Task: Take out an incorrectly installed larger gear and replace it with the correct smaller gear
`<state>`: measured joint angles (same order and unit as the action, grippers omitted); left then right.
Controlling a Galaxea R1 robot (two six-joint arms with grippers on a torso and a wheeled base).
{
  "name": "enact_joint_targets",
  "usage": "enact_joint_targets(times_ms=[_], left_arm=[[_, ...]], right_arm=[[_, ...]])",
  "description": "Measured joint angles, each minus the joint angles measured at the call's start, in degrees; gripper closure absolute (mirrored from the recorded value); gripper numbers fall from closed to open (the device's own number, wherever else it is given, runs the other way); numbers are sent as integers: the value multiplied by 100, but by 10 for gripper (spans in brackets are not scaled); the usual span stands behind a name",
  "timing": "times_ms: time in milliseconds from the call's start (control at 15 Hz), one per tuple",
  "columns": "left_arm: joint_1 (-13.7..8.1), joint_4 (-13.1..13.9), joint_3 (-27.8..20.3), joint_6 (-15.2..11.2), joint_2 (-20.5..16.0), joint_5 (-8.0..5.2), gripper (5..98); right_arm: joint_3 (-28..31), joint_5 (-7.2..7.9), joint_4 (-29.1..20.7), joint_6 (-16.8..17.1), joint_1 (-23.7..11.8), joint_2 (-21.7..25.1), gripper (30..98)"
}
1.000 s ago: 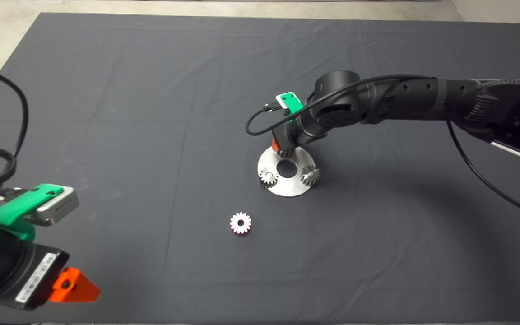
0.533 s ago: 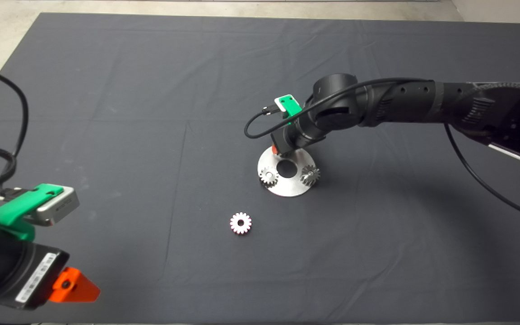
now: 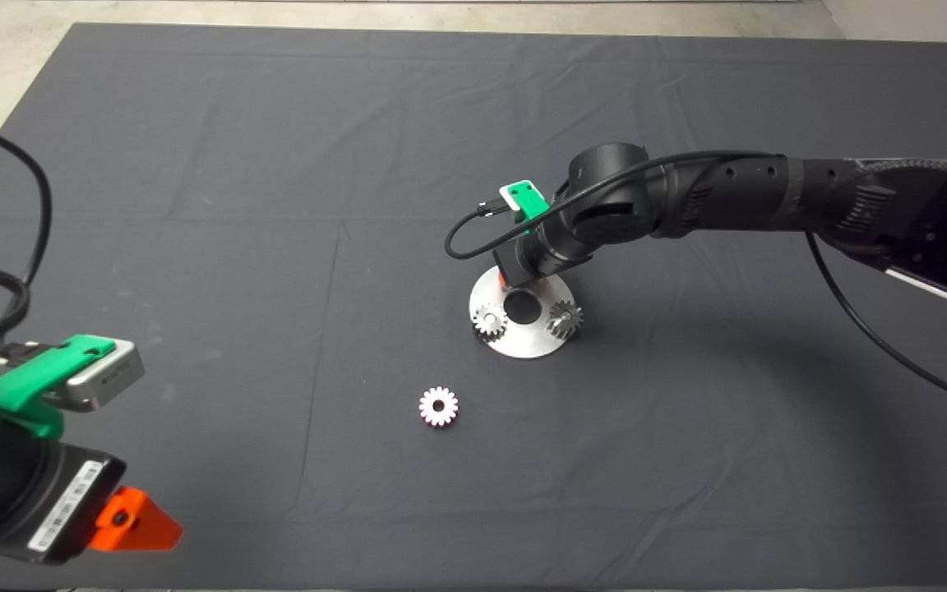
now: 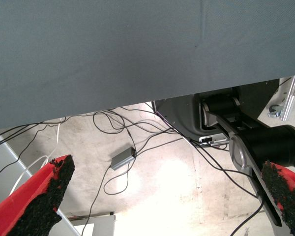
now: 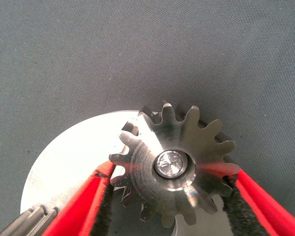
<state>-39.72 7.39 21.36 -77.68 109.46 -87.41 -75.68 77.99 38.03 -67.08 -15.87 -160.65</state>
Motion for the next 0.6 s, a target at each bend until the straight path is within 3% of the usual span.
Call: enact_joint_targets(times_ms=[600], left_arm=[[0, 0, 0, 0, 0, 0, 59]], right_arm=[[0, 53, 113, 20, 5, -35, 802]])
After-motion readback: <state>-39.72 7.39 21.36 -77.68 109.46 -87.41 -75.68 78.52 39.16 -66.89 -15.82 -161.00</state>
